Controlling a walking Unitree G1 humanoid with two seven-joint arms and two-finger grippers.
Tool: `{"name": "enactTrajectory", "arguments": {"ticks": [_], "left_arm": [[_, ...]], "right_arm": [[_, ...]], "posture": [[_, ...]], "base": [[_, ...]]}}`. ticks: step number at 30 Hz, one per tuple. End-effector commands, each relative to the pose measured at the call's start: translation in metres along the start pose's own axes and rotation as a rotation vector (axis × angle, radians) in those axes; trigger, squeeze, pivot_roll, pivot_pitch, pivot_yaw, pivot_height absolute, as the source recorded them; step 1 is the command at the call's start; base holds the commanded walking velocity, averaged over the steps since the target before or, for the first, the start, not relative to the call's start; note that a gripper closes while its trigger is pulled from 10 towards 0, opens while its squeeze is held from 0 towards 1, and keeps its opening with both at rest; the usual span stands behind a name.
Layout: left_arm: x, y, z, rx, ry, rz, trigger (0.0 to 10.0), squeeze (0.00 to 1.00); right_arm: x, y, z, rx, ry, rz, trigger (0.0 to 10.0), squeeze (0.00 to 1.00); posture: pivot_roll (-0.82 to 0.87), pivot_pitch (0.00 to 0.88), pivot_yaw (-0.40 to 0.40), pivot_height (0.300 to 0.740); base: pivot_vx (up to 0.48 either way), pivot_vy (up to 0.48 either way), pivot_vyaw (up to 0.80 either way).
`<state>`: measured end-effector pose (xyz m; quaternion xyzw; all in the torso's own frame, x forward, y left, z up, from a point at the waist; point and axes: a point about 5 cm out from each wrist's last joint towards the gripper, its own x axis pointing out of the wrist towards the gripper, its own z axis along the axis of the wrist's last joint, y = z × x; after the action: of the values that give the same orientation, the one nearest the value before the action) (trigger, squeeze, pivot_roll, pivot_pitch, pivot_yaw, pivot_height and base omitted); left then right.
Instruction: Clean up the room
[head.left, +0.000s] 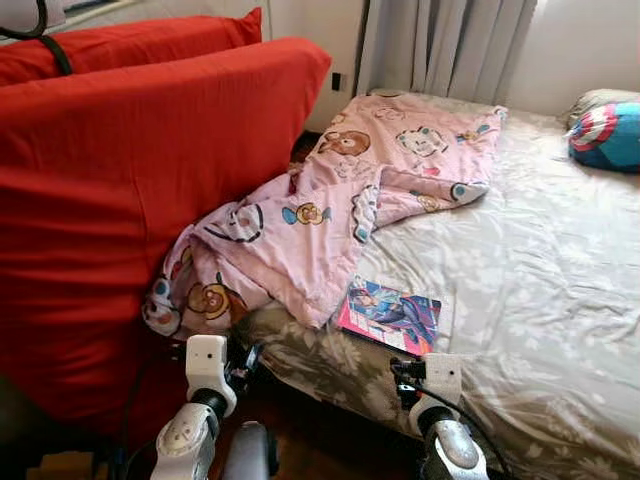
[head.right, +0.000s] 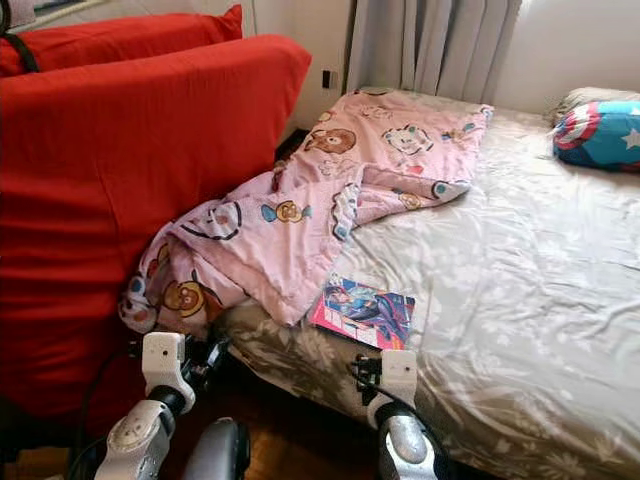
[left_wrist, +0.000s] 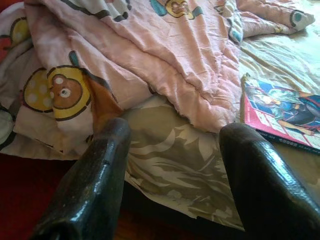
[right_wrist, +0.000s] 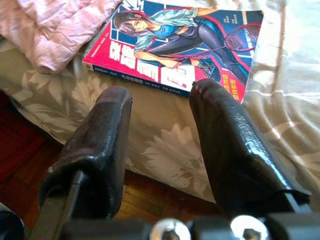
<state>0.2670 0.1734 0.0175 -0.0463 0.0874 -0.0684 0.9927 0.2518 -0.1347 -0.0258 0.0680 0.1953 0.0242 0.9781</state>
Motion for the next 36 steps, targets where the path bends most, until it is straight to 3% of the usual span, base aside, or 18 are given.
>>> {"name": "enactTrajectory", "arguments": {"ticks": [1, 25, 36], "left_arm": [[0.0014, -0.0027, 0.0007, -0.001, -0.003, -0.010, 10.0, 0.00], [0.0012, -0.0024, 0.0014, 0.001, -0.010, -0.012, 10.0, 0.00], [0.0010, -0.0030, 0.0006, 0.000, -0.008, -0.014, 10.0, 0.00]], "right_arm": [[-0.0006, -0.0037, -0.0001, 0.004, -0.001, -0.012, 10.0, 0.00], [-0.0010, -0.0002, -0.0018, -0.004, 0.004, 0.020, 10.0, 0.00], [-0.0017, -0.0013, -0.0035, 0.008, 0.012, 0.006, 10.0, 0.00]], "posture": [[0.04, 0.017, -0.038, 0.611], [0.04, 0.017, -0.037, 0.611], [0.04, 0.016, -0.037, 0.611]], "base": [[0.244, 0.000, 0.00], [0.305, 0.000, 0.00], [0.334, 0.000, 0.29]]}}
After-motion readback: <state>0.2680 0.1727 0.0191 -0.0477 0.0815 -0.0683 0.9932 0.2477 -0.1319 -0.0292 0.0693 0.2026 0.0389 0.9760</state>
